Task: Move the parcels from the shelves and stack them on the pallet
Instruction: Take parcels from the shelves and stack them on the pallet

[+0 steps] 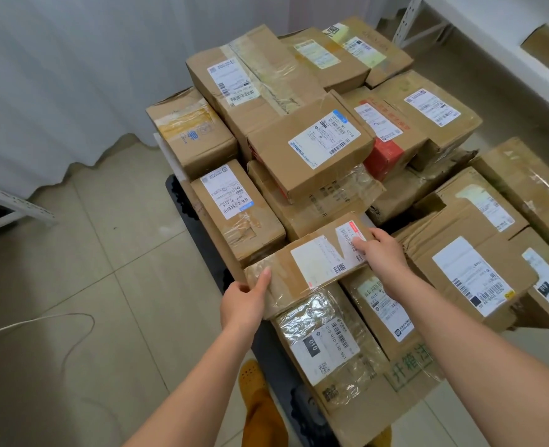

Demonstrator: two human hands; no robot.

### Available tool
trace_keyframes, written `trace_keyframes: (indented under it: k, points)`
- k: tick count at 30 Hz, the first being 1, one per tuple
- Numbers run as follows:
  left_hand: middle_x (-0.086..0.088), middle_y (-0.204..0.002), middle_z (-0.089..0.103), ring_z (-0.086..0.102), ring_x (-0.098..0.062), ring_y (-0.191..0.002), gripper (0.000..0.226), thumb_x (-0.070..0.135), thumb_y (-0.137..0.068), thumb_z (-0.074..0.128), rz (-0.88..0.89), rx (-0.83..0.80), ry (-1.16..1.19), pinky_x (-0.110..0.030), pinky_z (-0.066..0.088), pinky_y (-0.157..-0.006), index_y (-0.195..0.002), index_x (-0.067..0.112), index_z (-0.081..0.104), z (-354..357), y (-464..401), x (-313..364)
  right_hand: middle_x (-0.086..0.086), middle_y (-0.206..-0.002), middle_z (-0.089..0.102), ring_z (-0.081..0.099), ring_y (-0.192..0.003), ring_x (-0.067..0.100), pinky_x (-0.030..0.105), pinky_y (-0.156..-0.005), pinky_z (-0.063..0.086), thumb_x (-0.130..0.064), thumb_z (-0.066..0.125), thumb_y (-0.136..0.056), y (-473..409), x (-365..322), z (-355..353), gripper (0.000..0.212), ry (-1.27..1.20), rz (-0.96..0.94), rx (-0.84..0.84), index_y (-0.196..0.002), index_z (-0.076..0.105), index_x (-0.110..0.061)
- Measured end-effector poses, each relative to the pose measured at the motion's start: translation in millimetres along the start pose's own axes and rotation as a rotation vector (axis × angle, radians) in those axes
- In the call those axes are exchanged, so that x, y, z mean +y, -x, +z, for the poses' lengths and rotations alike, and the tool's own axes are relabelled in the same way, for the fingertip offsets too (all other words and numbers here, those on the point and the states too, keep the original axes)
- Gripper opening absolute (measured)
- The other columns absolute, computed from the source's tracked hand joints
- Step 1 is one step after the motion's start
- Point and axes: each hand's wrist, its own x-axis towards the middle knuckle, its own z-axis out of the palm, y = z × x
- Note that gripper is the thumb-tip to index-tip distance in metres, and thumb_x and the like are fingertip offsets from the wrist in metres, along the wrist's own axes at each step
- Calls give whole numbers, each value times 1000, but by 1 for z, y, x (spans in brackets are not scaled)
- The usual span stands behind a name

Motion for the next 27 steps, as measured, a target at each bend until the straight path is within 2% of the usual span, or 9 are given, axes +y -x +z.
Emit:
trace_keyframes:
  k: [5, 9, 14, 18, 21, 23, 27]
  points:
    - [2, -91, 64, 62, -14, -81, 37, 58, -88, 62, 49, 23, -10, -28, 50, -63, -90, 23, 54, 3, 5, 1, 2, -118, 64, 63, -103, 22, 43, -90, 53, -16, 58, -97, 0, 4, 1, 40, -70, -2, 34, -136, 53, -21]
    - [3, -93, 65, 64, -15, -84, 36, 56, -87, 64, 19, 15, 21, -36, 57, -75, -97, 22, 56, 3, 2, 0, 3, -120, 63, 63, -103, 21, 41, -89, 54, -15, 59, -96, 0, 8, 2, 42, -77, -14, 37, -137, 52, -20]
    - [0, -96, 64, 64, -18, -87, 32, 55, -87, 65, -46, -24, 47, -42, 58, -84, -89, 26, 51, 8, -5, -2, 3, -125, 62, 62, -106, 21, 38, -86, 52, -15, 57, -97, -11, 7, 3, 41, -20, -24, 1, -137, 52, -21]
    - [-1, -99, 65, 65, -21, -90, 42, 57, -85, 66, -66, -32, 33, -46, 58, -86, -102, 21, 54, 15, -13, -6, 4, -129, 60, 59, -110, 23, 38, -88, 50, -17, 54, -98, -20, 12, 3, 41, 60, -21, -27, -139, 49, -21]
    - [-2, -103, 66, 66, -24, -94, 53, 62, -81, 67, -73, -43, 16, -47, 58, -86, -110, 19, 55, 21, -18, -10, 6, -134, 56, 55, -118, 25, 40, -96, 46, -17, 49, -100, -26, 14, 5, 43, 167, -53, -18, -143, 45, -19]
    - [-2, -103, 67, 66, -24, -94, 51, 61, -82, 67, -84, -61, 17, -47, 58, -86, -109, 20, 56, 25, -22, -11, 8, -137, 53, 51, -124, 29, 40, -100, 42, -20, 47, -101, -31, 14, 9, 44, 287, -86, -8, -145, 42, -16]
    - [-4, -105, 68, 67, -25, -95, 51, 58, -83, 67, -110, -80, 25, -47, 57, -87, -112, 16, 57, 36, -31, -11, 18, -139, 46, 37, -130, 35, 44, -107, 33, -26, 45, -101, -42, 18, 14, 43, 655, -168, 95, -142, 43, -11]
